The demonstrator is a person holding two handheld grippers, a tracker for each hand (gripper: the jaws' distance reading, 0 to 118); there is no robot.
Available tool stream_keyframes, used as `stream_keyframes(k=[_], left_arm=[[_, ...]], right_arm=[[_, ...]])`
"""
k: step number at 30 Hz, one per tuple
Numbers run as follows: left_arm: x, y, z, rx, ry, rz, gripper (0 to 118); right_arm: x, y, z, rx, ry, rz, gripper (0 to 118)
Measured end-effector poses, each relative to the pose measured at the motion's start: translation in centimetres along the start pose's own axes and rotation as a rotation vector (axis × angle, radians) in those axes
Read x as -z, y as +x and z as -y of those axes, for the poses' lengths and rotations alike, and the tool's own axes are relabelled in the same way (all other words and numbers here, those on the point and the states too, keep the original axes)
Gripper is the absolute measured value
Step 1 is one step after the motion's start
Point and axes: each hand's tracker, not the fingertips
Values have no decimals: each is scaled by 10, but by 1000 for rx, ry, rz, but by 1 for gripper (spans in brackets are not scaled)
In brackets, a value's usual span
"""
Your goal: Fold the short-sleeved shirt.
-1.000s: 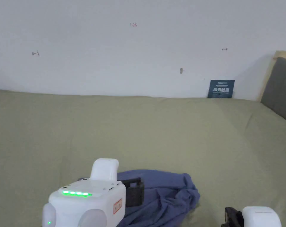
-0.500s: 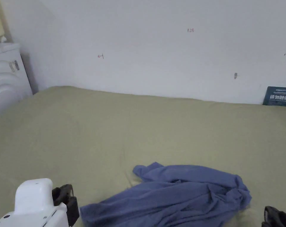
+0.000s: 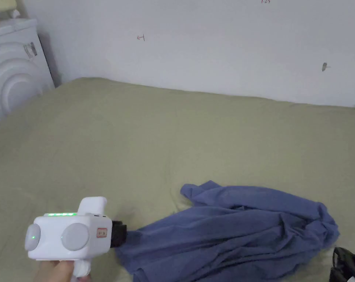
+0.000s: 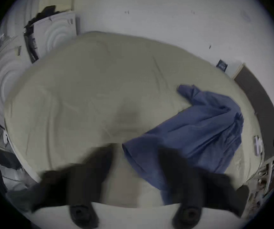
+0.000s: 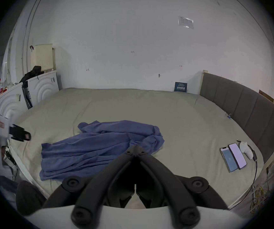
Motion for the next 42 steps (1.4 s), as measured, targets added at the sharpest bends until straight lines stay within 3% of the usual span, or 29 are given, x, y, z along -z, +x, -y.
stream_keyframes(k=[1, 2, 3, 7, 9, 10, 11, 12, 13, 18, 27, 28, 31, 32, 33, 34, 35, 40, 41, 42], left_arm=[[16, 1, -3, 39, -39, -23, 80], [28, 4, -4, 57, -48, -58, 111], [33, 10, -1, 79, -32, -96, 118], [61, 22, 2, 147, -123, -162, 117], [65, 26, 8, 146, -156, -147, 113], [59, 28, 7, 138, -138, -147, 106], [59, 23, 3, 134, -117, -126, 92], [53, 24, 2, 135, -82, -107, 65], [49, 25, -1, 147, -60, -116, 3], [43, 31, 11, 94, -99, -24, 0], [36, 41, 4, 162, -94, -51, 0], [37, 40, 4, 157, -96, -48, 0], [40, 37, 1, 148, -105, -31, 0], [41, 36, 0, 146, -106, -28, 0], [41, 36, -1, 144, -107, -26, 0], [41, 37, -1, 143, -108, -25, 0], [46, 33, -2, 142, -111, -23, 0], [53, 30, -3, 140, -110, -26, 0], [54, 30, -3, 137, -108, -26, 0], [53, 30, -4, 135, -103, -27, 0]], right_arm=[[4, 0, 1, -3, -10, 3, 0], [8, 1, 2, -2, -15, 7, 0], [11, 2, 3, -1, -25, 8, 0], [22, 5, 10, 4, -64, 20, 0], [25, 8, 13, 9, -79, 24, 0], [27, 10, 15, 9, -86, 29, 0], [29, 13, 16, 7, -93, 35, 0], [31, 15, 17, 7, -103, 42, 0], [35, 19, 18, 13, -109, 45, 0], [68, 41, 11, 5, -138, 83, 0], [211, 101, -40, -17, -292, 67, 1], [227, 105, -42, -14, -336, 34, 26], [274, 115, -34, -6, -479, -26, 73], [288, 116, -26, -22, -536, 0, 115], [293, 116, -22, -35, -486, 46, 113], [292, 114, -15, -80, -511, 57, 99], [298, 114, -9, -89, -526, 60, 94], [294, 109, -3, -35, -525, 39, 96], [292, 109, -4, -36, -524, 38, 95], [308, 128, 4, -34, -536, 28, 86]])
